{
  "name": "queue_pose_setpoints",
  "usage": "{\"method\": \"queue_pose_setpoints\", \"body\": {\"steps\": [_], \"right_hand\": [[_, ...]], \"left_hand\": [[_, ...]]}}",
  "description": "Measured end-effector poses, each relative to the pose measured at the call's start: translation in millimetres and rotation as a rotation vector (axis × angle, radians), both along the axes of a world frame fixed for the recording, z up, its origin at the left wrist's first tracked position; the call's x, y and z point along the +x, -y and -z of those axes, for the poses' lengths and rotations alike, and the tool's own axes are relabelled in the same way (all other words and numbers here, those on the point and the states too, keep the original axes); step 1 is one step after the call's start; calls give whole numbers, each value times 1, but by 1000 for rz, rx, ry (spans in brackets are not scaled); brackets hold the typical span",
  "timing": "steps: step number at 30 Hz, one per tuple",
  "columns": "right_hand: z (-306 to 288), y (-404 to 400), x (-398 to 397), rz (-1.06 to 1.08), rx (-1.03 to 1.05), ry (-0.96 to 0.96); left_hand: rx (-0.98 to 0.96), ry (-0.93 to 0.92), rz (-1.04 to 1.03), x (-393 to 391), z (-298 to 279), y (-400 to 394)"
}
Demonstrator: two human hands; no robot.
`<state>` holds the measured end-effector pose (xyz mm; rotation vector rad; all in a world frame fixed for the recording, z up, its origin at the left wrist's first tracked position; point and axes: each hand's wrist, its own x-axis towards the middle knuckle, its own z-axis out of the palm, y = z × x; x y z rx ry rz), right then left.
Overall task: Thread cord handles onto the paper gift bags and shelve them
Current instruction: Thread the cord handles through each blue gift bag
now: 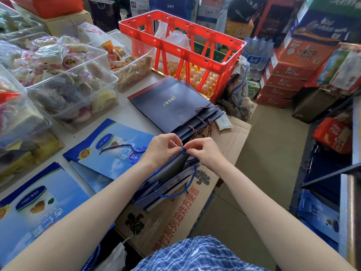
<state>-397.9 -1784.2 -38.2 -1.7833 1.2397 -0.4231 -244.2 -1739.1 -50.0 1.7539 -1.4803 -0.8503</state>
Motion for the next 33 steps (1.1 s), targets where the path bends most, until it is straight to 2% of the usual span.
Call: {"method": "queue_pose_setpoints", "body": {"steps": [10,14,19,25,30,33], "right_hand": [[-2,4,3,-44,-23,-23],[-2,4,2,-63,-11,-9],[1,8,0,-49,-14,15],[-5,8,-4,-198,82,69],[0,4,4,-136,-110,-84],[3,4,5,-109,-136,-49]], "left_hand": [[151,-112,85,9,-2,1],[211,-225,155,13,-7,-2],[204,-205,213,10,-6,-4],[175,-252,80,9,-1,2],[194,-270,28,4,2,3],[260,-379,42,8,-1,3]]}}
